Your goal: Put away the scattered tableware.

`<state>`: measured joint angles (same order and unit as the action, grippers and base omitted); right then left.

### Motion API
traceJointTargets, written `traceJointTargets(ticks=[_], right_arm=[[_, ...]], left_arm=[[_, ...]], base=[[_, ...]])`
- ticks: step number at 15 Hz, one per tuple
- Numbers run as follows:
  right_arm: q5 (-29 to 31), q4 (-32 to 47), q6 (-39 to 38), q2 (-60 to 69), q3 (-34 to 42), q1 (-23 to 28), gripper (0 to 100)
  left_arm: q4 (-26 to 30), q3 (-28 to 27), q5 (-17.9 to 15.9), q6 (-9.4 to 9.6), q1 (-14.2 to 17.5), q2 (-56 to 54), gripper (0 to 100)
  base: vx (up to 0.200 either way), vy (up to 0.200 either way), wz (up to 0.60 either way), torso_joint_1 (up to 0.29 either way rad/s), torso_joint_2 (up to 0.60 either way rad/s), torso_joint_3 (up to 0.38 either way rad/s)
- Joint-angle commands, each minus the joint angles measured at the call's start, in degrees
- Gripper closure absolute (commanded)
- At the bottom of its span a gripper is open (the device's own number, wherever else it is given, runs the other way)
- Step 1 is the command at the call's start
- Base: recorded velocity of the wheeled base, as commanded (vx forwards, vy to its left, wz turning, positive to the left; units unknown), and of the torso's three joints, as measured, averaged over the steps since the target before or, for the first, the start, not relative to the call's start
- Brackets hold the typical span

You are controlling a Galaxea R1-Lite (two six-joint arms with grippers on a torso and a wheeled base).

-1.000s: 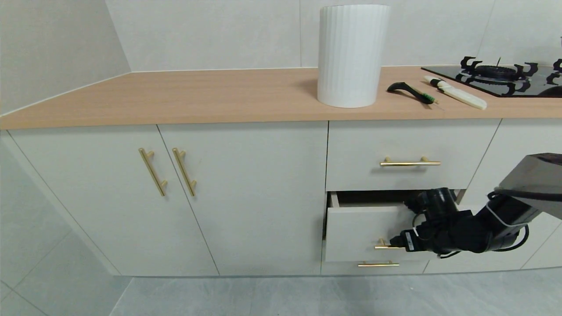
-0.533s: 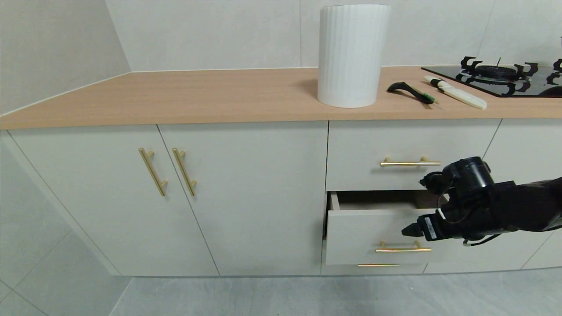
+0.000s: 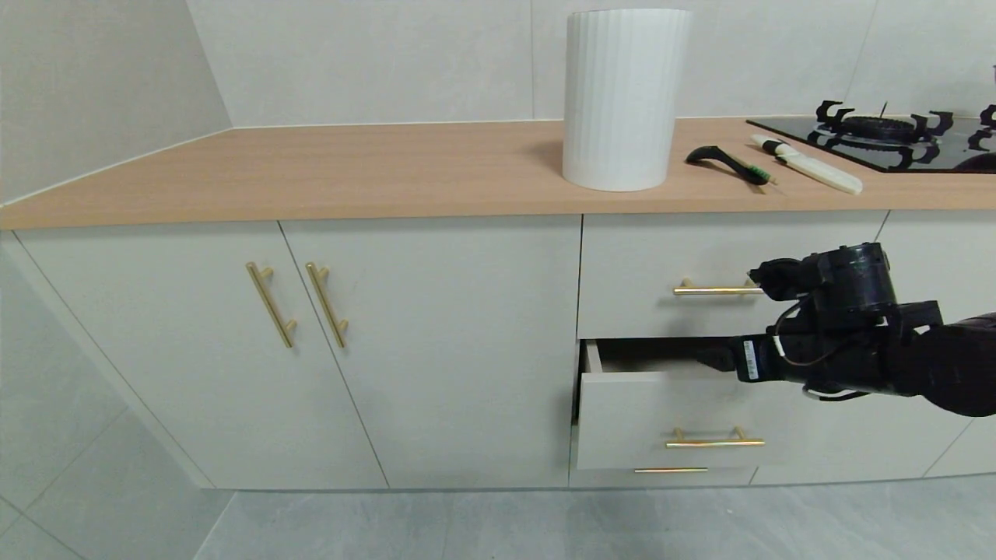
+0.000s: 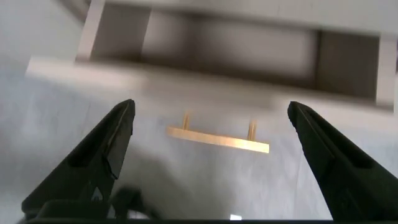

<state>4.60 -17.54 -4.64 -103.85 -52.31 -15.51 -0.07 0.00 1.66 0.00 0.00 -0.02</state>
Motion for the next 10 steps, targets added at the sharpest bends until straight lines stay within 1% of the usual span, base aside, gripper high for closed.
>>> traceJointTargets(ticks=[1, 2, 3, 4, 5, 6, 10], right_arm=[[2.5, -7.7, -0.1, -8.4, 1.6, -0.1, 0], [3.0, -10.1, -0.1, -9.9, 1.7, -0.1, 0], [4.1, -15.1, -1.2, -13.0, 1.7, 0.1, 0], [5.6, -18.4, -2.3, -14.6, 1.7, 0.1, 0], [6.4, -20.7, -2.5, -15.8, 1.6, 0.1, 0], [6.7, -22.2, -2.5, -16.8, 1.5, 0.2, 0], [6.7, -21.7, -2.3, -18.4, 1.4, 0.4, 0]], left_arm=[[0.0, 0.0, 0.0, 0.00, 0.0, 0.0, 0], [0.0, 0.0, 0.0, 0.00, 0.0, 0.0, 0], [0.0, 0.0, 0.0, 0.00, 0.0, 0.0, 0], [0.0, 0.0, 0.0, 0.00, 0.0, 0.0, 0], [0.0, 0.0, 0.0, 0.00, 0.0, 0.0, 0], [0.0, 0.0, -0.1, 0.00, 0.0, 0.0, 0], [0.0, 0.0, -0.1, 0.00, 0.0, 0.0, 0]], base=[[0.000, 0.000, 0.00, 0.000, 0.00, 0.000], [0.000, 0.000, 0.00, 0.000, 0.00, 0.000], [0.000, 0.000, 0.00, 0.000, 0.00, 0.000], [0.000, 0.000, 0.00, 0.000, 0.00, 0.000], [0.000, 0.000, 0.00, 0.000, 0.00, 0.000], [0.000, 0.000, 0.00, 0.000, 0.00, 0.000], [0.000, 0.000, 0.00, 0.000, 0.00, 0.000]])
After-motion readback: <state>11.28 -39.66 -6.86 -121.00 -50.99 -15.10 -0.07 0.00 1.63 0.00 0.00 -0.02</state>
